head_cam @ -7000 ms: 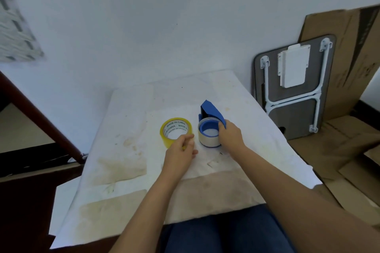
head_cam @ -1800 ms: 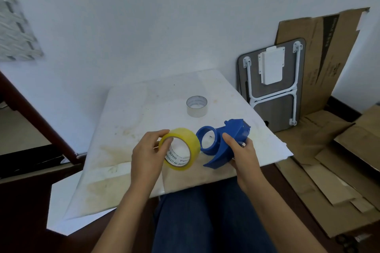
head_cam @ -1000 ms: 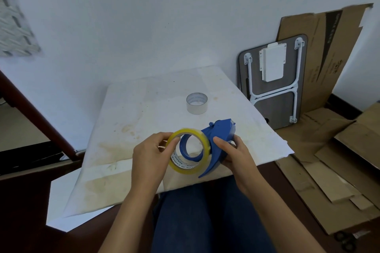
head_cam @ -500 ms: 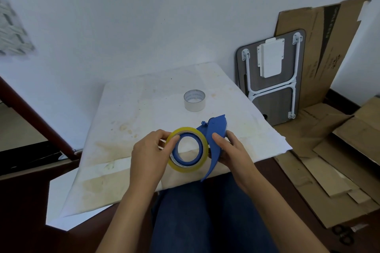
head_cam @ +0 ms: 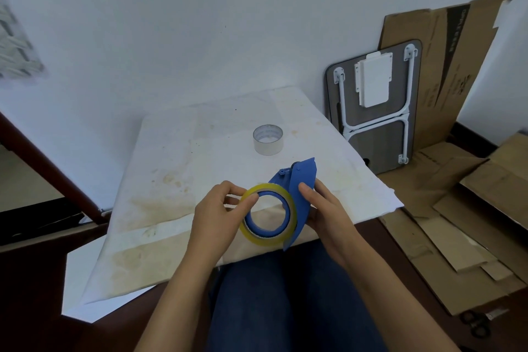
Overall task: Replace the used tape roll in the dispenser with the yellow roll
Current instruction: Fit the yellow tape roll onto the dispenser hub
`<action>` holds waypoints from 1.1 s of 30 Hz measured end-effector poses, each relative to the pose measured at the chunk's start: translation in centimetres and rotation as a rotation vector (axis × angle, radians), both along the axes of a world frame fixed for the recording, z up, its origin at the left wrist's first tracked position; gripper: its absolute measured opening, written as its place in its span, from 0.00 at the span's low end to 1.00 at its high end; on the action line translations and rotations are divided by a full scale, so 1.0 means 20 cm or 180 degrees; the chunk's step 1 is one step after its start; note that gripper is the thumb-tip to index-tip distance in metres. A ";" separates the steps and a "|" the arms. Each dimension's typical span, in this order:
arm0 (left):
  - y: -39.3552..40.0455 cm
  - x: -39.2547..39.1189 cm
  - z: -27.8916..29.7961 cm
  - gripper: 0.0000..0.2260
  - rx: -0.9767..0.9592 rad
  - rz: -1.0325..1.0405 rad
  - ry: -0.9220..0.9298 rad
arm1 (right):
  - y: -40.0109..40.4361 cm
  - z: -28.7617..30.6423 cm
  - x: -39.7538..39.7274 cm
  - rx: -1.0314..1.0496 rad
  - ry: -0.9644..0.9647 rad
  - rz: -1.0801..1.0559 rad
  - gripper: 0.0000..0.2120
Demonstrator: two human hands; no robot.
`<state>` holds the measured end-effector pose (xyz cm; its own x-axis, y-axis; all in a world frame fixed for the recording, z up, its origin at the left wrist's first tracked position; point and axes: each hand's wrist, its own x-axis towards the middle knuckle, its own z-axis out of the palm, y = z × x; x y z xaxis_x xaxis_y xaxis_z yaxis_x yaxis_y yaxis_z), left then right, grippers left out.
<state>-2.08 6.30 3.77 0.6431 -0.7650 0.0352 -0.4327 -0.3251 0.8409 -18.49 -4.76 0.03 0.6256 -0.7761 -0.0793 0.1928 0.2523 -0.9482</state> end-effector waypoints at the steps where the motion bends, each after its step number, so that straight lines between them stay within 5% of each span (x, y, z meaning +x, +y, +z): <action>1: 0.00 0.01 0.00 0.09 0.0055 -0.0051 0.0245 | 0.00 0.00 -0.01 0.0027 0.0006 -0.0016 0.28; 7: 0.01 0.00 0.01 0.26 0.0067 -0.0728 0.2148 | 0.01 0.01 -0.02 0.0277 -0.0186 -0.0041 0.27; 13: 0.02 -0.02 0.01 0.16 -0.0217 -0.1186 0.2407 | 0.01 0.04 -0.04 0.0489 -0.0669 0.0072 0.13; 20: 0.02 -0.07 0.01 0.12 -0.0421 -0.1497 0.2670 | 0.01 0.05 0.00 0.0756 -0.0504 -0.0220 0.19; 28: 0.00 -0.07 0.01 0.26 -0.0308 -0.0993 0.1832 | -0.02 0.09 0.01 -0.1490 0.0557 -0.0683 0.09; 33: 0.00 -0.07 0.01 0.23 -0.0354 -0.0900 0.1788 | 0.02 0.12 0.04 -0.2435 0.1077 -0.0445 0.15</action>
